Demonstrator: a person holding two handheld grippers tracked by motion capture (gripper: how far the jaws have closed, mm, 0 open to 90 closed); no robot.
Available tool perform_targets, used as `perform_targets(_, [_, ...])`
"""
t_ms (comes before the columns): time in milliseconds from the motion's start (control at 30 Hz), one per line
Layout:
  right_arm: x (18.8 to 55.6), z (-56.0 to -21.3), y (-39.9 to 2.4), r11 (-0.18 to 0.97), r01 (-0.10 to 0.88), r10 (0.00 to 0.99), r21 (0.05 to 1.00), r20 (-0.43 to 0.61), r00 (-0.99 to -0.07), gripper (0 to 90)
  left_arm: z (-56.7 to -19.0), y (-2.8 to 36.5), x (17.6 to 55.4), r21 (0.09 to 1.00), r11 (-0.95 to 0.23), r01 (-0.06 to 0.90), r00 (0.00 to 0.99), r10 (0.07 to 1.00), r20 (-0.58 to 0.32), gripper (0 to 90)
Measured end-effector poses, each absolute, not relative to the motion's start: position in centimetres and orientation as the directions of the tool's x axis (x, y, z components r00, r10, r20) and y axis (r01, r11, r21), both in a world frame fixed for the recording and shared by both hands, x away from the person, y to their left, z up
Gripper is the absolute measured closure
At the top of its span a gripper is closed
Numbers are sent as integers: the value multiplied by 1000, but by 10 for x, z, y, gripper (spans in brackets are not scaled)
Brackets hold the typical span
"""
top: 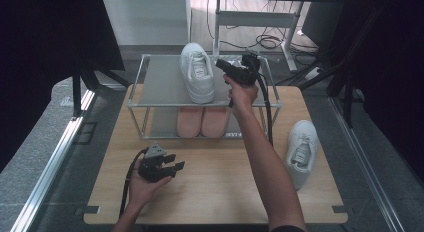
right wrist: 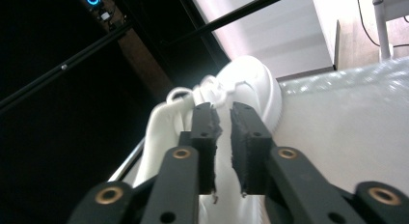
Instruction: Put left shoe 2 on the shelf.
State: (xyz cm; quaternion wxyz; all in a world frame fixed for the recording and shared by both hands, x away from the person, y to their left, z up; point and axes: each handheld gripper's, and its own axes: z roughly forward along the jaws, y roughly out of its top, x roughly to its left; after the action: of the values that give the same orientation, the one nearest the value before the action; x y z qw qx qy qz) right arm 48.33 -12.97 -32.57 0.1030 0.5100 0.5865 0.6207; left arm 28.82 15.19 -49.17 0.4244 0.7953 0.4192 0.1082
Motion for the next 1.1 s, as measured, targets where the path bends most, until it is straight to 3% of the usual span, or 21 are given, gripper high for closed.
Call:
perform_targets(133, [476, -334, -140, -275, 481, 732, 833, 506, -457, 899, -491, 153, 288, 767, -290, 573, 624, 761, -179, 521])
perform_targets(433, [469, -356, -152, -247, 508, 740, 825, 499, -450, 900, -490, 154, 288, 766, -288, 574, 621, 763, -179, 520])
perform_targets(1100, [453, -380, -126, -113, 537, 754, 836, 424, -501, 900, -490, 154, 287, 769, -287, 572, 622, 762, -178, 520])
